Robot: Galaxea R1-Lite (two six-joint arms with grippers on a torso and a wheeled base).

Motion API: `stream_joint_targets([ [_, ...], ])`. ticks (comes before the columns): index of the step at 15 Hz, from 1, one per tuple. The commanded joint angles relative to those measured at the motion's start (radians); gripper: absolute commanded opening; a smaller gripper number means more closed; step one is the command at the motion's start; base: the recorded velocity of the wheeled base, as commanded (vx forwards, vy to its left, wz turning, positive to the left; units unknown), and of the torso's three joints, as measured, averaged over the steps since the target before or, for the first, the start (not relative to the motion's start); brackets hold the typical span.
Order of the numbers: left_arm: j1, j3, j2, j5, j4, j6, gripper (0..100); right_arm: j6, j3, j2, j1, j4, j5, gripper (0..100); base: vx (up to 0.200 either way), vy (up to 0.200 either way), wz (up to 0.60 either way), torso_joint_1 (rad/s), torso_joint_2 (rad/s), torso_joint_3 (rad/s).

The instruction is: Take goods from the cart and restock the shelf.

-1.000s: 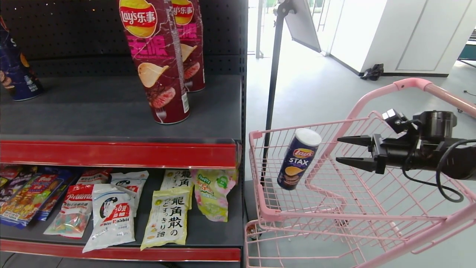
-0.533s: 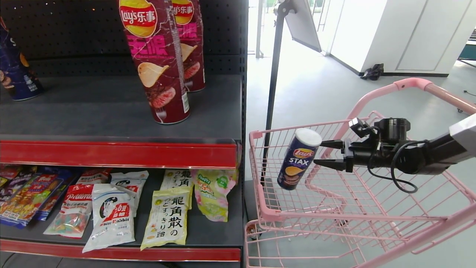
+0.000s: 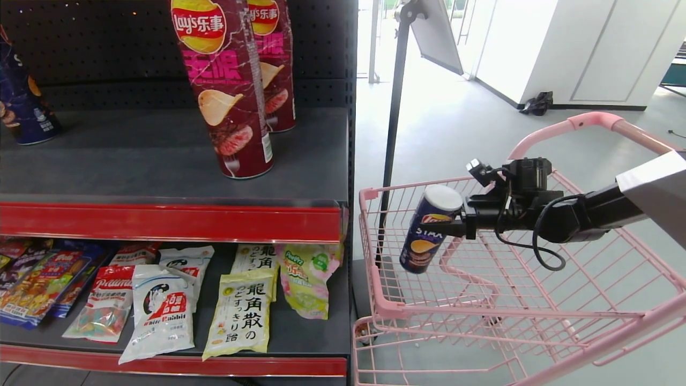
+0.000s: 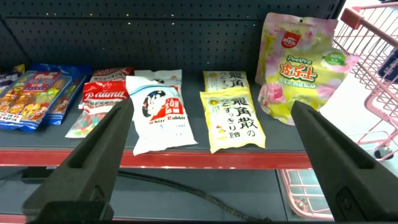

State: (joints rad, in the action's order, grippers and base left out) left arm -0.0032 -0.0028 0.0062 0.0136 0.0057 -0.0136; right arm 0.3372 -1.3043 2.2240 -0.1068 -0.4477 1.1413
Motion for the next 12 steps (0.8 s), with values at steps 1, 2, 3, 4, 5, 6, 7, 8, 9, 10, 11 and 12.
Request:
stream_joint_targets([
  [1,0.0,0.0,0.001,0.0,0.0,0.0,100,-0.012,0.0,-0.043,-0.047,0.0,-0.011,100,0.0,0.0,0.0,0.0,0.0,0.0],
  [2,0.0,0.0,0.001,0.0,0.0,0.0,100,-0.015,-0.001,-0.041,-0.056,0.0,-0.015,0,0.0,0.0,0.0,0.0,0.0,0.0],
  [3,0.0,0.0,0.001,0.0,0.0,0.0,100,-0.021,0.007,-0.043,-0.06,0.003,-0.02,0,0.0,0.0,0.0,0.0,0.0,0.0],
  [4,0.0,0.0,0.001,0.0,0.0,0.0,100,-0.023,0.022,-0.053,-0.06,0.017,-0.021,0,0.0,0.0,0.0,0.0,0.0,0.0],
  [5,0.0,0.0,0.001,0.0,0.0,0.0,100,-0.021,0.026,-0.064,-0.056,0.037,-0.043,0,0.0,0.0,0.0,0.0,0.0,0.0],
  [6,0.0,0.0,0.001,0.0,0.0,0.0,100,-0.023,0.026,-0.075,-0.051,0.05,-0.058,0,0.0,0.0,0.0,0.0,0.0,0.0],
  [7,0.0,0.0,0.001,0.0,0.0,0.0,100,-0.024,0.02,-0.104,-0.037,0.056,-0.066,0,0.0,0.0,0.0,0.0,0.0,0.0],
  [8,0.0,0.0,0.001,0.0,0.0,0.0,100,-0.034,0.008,-0.139,-0.025,0.056,-0.066,0,0.0,0.0,0.0,0.0,0.0,0.0],
  [9,0.0,0.0,0.001,0.0,0.0,0.0,100,-0.057,0.005,-0.195,-0.01,0.056,-0.067,0,0.0,0.0,0.0,0.0,0.0,0.0],
  [10,0.0,0.0,0.001,0.0,0.0,0.0,100,-0.081,0.01,-0.25,0.006,0.056,-0.066,0,0.0,0.0,0.0,0.0,0.0,0.0],
  [11,0.0,0.0,0.001,0.0,-0.001,0.0,100,-0.118,0.031,-0.334,0.024,0.058,-0.067,0,0.0,0.0,0.0,0.0,0.0,0.0],
  [12,0.0,0.0,0.001,0.0,0.0,0.0,100,-0.15,0.057,-0.426,0.047,0.056,-0.069,0,0.0,0.0,0.0,0.0,0.0,0.0],
])
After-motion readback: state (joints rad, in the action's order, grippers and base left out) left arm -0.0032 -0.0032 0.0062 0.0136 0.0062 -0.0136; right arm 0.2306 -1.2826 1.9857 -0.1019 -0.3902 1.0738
